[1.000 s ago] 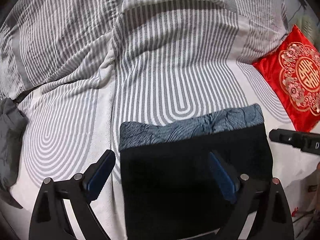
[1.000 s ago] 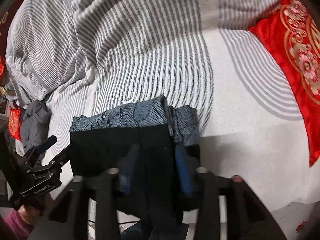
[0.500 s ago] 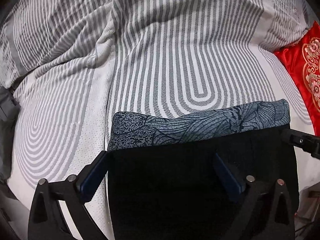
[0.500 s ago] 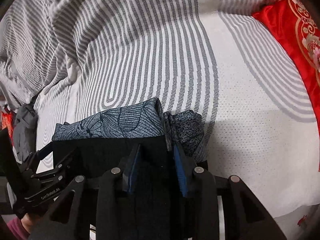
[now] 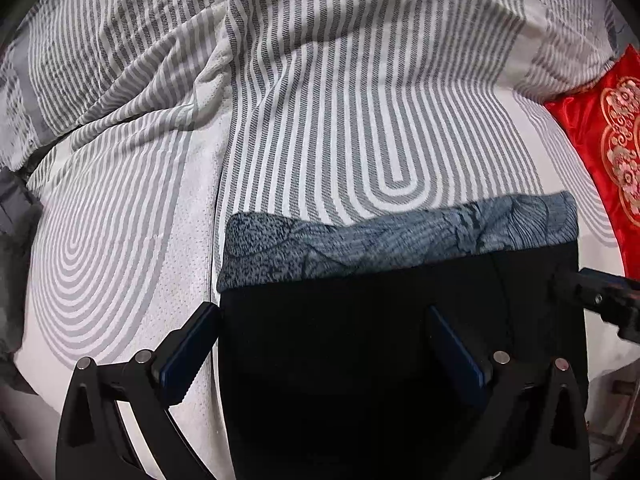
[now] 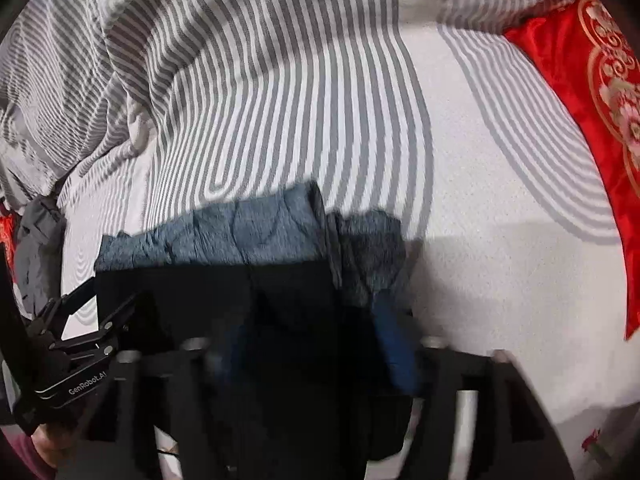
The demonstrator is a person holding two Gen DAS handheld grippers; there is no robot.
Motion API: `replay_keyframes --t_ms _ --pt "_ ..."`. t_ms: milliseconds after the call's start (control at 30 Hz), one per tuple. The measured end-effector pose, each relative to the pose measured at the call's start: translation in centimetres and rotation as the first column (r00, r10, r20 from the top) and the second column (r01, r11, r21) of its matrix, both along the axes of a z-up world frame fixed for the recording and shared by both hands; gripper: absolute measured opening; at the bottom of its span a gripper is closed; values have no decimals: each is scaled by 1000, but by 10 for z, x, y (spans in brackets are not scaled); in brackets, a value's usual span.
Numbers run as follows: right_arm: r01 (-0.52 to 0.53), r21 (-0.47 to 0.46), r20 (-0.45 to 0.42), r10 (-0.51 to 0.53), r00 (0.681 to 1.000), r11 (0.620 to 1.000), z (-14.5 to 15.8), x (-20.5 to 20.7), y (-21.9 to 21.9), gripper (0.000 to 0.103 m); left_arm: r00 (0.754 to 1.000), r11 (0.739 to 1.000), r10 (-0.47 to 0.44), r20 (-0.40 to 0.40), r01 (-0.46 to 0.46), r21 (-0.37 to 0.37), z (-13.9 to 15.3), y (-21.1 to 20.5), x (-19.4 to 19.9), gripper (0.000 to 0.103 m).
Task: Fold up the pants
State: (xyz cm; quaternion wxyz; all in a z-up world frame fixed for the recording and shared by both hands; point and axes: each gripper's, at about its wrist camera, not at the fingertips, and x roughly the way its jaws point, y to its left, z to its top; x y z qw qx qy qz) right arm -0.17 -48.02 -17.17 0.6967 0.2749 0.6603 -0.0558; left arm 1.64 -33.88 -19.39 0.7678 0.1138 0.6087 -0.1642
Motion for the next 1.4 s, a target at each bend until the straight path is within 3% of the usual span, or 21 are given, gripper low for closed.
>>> replay_keyframes --t_ms 500,700,967,1400 --pt "28 -58 -53 -31 998 998 51 -83 46 85 994 994 -104 -31 105 33 36 25 -77 102" --pt "28 -121 -24 -31 999 992 79 -93 59 103 990 990 -140 -31 141 28 57 38 -104 102" --pt "15 -140 -51 -22 998 990 105 -92 74 103 990 993 -116 -82 118 17 76 53 -120 102" --pt "-4 -145 -47 -3 999 989 135 -97 86 103 992 993 -110 -65 112 33 106 66 -130 102"
